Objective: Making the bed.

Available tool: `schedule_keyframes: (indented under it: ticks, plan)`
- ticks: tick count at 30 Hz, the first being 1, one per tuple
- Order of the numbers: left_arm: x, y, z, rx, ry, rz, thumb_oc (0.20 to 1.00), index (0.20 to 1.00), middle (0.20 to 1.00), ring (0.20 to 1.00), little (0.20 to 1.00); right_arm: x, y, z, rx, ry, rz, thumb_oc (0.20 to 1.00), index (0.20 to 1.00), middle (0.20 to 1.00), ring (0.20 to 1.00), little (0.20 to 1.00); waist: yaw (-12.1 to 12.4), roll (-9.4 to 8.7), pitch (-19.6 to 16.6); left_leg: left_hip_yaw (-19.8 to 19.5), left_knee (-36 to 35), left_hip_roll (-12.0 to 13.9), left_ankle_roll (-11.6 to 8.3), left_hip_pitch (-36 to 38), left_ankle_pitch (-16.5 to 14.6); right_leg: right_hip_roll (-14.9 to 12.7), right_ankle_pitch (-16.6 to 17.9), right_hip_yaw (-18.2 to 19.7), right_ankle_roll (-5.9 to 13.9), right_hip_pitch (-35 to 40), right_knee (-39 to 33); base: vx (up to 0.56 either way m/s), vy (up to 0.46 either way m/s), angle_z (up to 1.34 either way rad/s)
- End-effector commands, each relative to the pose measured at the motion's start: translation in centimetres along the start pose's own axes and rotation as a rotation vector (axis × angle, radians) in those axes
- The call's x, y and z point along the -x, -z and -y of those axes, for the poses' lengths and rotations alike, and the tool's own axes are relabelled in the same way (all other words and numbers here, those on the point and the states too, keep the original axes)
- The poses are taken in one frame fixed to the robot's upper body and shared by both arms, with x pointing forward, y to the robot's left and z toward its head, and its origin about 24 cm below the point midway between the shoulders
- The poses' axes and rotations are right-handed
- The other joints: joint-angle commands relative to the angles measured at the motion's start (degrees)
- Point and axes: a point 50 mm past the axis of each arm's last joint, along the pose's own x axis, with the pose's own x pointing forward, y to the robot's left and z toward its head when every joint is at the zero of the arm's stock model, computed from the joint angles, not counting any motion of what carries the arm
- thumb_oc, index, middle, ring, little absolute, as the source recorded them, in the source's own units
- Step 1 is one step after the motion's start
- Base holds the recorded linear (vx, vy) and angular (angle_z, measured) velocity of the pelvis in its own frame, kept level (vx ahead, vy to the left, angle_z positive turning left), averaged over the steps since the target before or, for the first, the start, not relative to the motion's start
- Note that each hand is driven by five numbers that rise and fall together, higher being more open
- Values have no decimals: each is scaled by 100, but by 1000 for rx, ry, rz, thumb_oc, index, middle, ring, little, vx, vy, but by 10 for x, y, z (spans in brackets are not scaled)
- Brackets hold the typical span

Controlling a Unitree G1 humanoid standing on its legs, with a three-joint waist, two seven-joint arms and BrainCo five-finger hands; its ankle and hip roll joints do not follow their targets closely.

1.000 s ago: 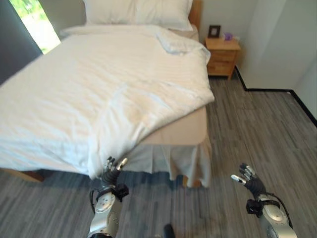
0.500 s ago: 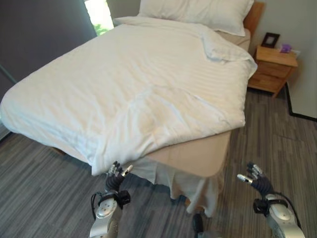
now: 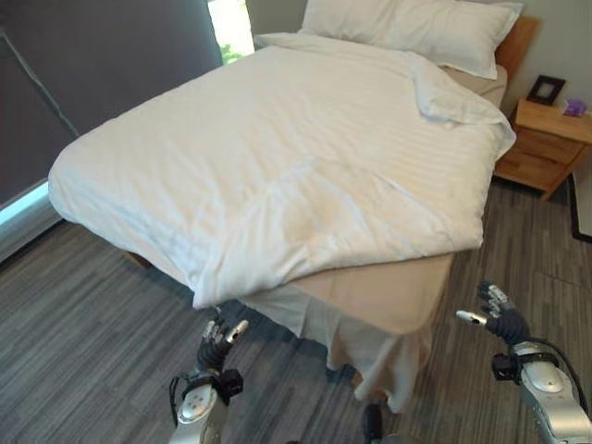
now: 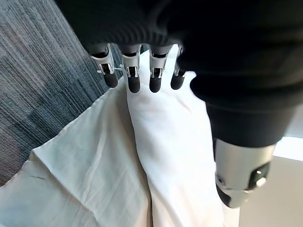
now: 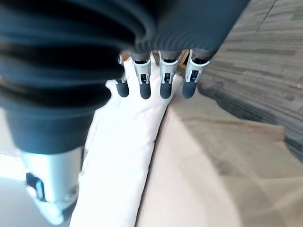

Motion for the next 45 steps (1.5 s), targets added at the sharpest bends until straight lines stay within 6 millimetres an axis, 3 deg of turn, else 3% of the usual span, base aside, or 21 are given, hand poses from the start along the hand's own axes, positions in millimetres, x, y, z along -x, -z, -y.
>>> schedule_keyframes:
  ticks: [1, 4, 6, 7, 8, 12, 13, 15, 16, 17, 18, 21, 25, 32, 34, 35, 36, 41, 43, 44, 45]
  plan:
    - [-11, -30, -7, -61, 19, 121, 1000, 1000, 1000, 1000, 1000, -18, -31, 1, 33, -11, 146, 1000, 1000, 1000, 1000, 1000, 84, -333, -103, -213, 25, -317, -43, -415, 673, -164, -503, -77, 190, 705, 121, 14, -2, 3]
    - [-11, -29, -8, -88, 21, 110, 1000, 1000, 1000, 1000, 1000, -16, -27, -2, -20, -7, 132, 1000, 1000, 1000, 1000, 1000, 87, -318, -86, -218, 25, -317, -58, -427, 668, -164, -508, -91, 190, 702, 116, 21, 5, 7]
    - [-18, -56, -12, -160, 37, 193, 1000, 1000, 1000, 1000, 1000, -10, -15, -7, -60, -26, 89, 1000, 1000, 1000, 1000, 1000, 7, -262, -111, -170, 25, -306, -72, -368, 624, -154, -521, -51, 187, 723, 106, 55, 12, 7]
    - [-18, -56, -13, -160, 37, 193, 1000, 1000, 1000, 1000, 1000, -10, -15, -7, -60, -26, 89, 1000, 1000, 1000, 1000, 1000, 11, -266, -107, -167, 25, -306, -72, -362, 621, -153, -522, -49, 187, 727, 106, 62, 6, -1]
    - [-28, -95, -16, -242, 38, 308, 1000, 1000, 1000, 1000, 1000, -5, -5, -9, -84, -35, 54, 1000, 1000, 1000, 1000, 1000, -86, -226, -147, -116, 25, -298, -80, -319, 592, -143, -528, 1, 189, 730, 104, 60, 9, -5]
    - [-44, -196, -14, -423, 20, 577, 1000, 1000, 1000, 1000, 1000, 13, 24, -9, -104, -55, -68, 1000, 1000, 1000, 1000, 1000, -362, -154, -211, 57, 25, -276, -89, -235, 513, -121, -513, 151, 229, 707, 104, 50, 19, -7]
    - [-44, -197, -13, -424, 22, 579, 1000, 1000, 1000, 1000, 1000, 13, 24, -9, -106, -53, -68, 1000, 1000, 1000, 1000, 1000, -342, -164, -203, 65, 25, -276, -89, -232, 509, -121, -515, 159, 229, 707, 104, 18, 16, -9]
    - [-47, -265, -13, -555, -31, 711, 1000, 1000, 1000, 1000, 1000, 28, 45, -8, -128, -64, -157, 1000, 1000, 1000, 1000, 1000, -570, -115, -204, 188, 25, -255, -104, -196, 463, -100, -488, 265, 274, 664, 105, 20, 22, -21]
    - [-48, -282, -10, -569, -55, 746, 1000, 1000, 1000, 1000, 1000, 33, 50, -10, -145, -78, -176, 1000, 1000, 1000, 1000, 1000, -622, -117, -213, 234, 25, -250, -107, -229, 479, -93, -459, 308, 284, 600, 109, -1, 31, -28]
    - [-48, -314, -11, -719, -165, 789, 1000, 1000, 1000, 1000, 1000, 42, 65, -10, -186, -60, -239, 1000, 1000, 1000, 1000, 1000, -800, -94, -211, 342, 25, -236, -121, -260, 471, -66, -419, 400, 316, 486, 121, -17, 19, -31]
    - [-49, -316, -9, -722, -162, 793, 1000, 1000, 1000, 1000, 1000, 42, 65, -10, -190, -58, -238, 1000, 1000, 1000, 1000, 1000, -773, -106, -206, 348, 25, -235, -121, -263, 470, -65, -420, 406, 316, 479, 123, -13, 27, -38]
    - [-43, -374, -14, -839, -306, 802, 1000, 1000, 1000, 1000, 1000, 55, 90, 1, -232, 16, -349, 1000, 1000, 1000, 1000, 1000, -1092, -72, -141, 575, 25, -190, -136, -428, 483, -23, -304, 618, 386, 170, 145, -32, 51, -44]
    - [-22, -428, -8, -933, -445, 865, 1000, 1000, 1000, 1000, 1000, 59, 108, 0, -330, 91, -422, 1000, 1000, 1000, 1000, 1000, -1344, -140, 54, 813, 25, -121, -155, -802, 570, 31, -125, 842, 438, -358, 184, -100, 54, -48]
    - [13, -481, -11, -1001, -640, 907, 1000, 1000, 1000, 1000, 1000, 60, 130, 13, -401, 223, -535, 1000, 1000, 1000, 1000, 1000, -1736, -363, 478, 982, 25, -37, -187, -1742, 792, 87, 254, 1051, 496, -1379, 191, -111, 29, -26]
    - [14, -483, -10, -1003, -641, 911, 1000, 1000, 1000, 1000, 1000, 59, 130, 12, -405, 222, -534, 1000, 1000, 1000, 1000, 1000, -1736, -377, 462, 978, 25, -39, -187, -1774, 798, 85, 256, 1047, 496, -1409, 194, -104, 7, 4]
    - [39, -506, -20, -1016, -762, 915, 1000, 1000, 1000, 1000, 1000, 60, 130, 16, -413, 257, -526, 1000, 1000, 1000, 1000, 1000, -1891, -504, 636, 1023, 25, -19, -192, -2229, 884, 96, 413, 1057, 536, -1870, 168, -183, -11, -1]
    - [49, -516, -18, -1007, -804, 939, 1000, 1000, 1000, 1000, 1000, 63, 131, 14, -411, 255, -526, 1000, 1000, 1000, 1000, 1000, -1919, -568, 672, 1031, 43, -33, -194, -2435, 936, 96, 479, 1065, 545, -2054, 164, -184, -10, 2]
    - [66, -530, -15, -1121, -875, 954, 1000, 1000, 1000, 1000, 1000, 59, 125, 8, -378, 226, -497, 1000, 1000, 1000, 1000, 1000, -2023, -775, 887, 1018, 317, -6, -194, -3356, 993, 64, 681, 1022, 554, -2790, 133, -118, -43, 9]
    - [60, -526, -8, -1190, -836, 963, 1000, 1000, 1000, 1000, 1000, 47, 114, 9, -392, 218, -430, 1000, 1000, 1000, 1000, 1000, -2043, -821, 993, 995, 510, 12, -194, -3733, 962, 45, 757, 1043, 568, -3071, 120, -64, -20, -11]
    - [56, -524, 6, -1287, -801, 982, 1000, 1000, 1000, 1000, 1000, 34, 97, 9, -380, 183, -344, 1000, 1000, 1000, 1000, 1000, -2073, -844, 1107, 940, 740, 11, -183, -4079, 905, 30, 809, 1046, 564, -3311, 128, -55, -23, -11]
    - [56, -524, 6, -1287, -801, 982, 1000, 1000, 1000, 1000, 1000, 34, 97, 9, -380, 183, -344, 1000, 1000, 1000, 1000, 1000, -2078, -841, 1099, 935, 755, 12, -182, -4098, 900, 29, 809, 1041, 564, -3321, 129, -54, -26, -10]
